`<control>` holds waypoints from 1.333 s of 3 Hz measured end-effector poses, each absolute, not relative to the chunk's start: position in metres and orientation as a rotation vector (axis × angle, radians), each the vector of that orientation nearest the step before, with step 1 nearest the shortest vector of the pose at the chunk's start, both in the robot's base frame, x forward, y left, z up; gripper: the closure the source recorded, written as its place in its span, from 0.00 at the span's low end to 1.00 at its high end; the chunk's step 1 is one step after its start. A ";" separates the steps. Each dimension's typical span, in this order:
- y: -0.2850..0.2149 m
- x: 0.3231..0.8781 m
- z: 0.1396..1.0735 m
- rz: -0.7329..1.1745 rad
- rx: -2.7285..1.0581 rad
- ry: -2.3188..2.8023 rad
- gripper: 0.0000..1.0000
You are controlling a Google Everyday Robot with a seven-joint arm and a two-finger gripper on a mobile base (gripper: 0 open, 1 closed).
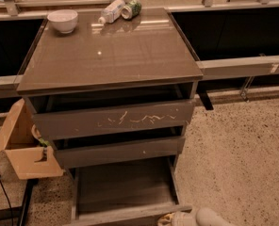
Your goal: Close bottom drawer
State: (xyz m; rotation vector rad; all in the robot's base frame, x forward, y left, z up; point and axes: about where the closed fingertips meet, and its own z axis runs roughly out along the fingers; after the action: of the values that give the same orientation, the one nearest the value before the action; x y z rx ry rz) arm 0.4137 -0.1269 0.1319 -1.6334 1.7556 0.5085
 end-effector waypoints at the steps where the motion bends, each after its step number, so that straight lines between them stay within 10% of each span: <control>1: -0.127 0.414 0.132 0.509 -1.633 1.756 0.60; 3: -0.127 0.414 0.132 0.509 -1.633 1.756 0.06; 4: -0.127 0.414 0.132 0.509 -1.633 1.756 0.00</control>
Offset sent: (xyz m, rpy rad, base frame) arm 0.0000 0.0000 0.0000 0.0000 0.0000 0.0000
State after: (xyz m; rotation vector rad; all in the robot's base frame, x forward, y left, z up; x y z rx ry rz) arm 0.4136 -0.1268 0.1318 -1.6334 1.7555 0.5088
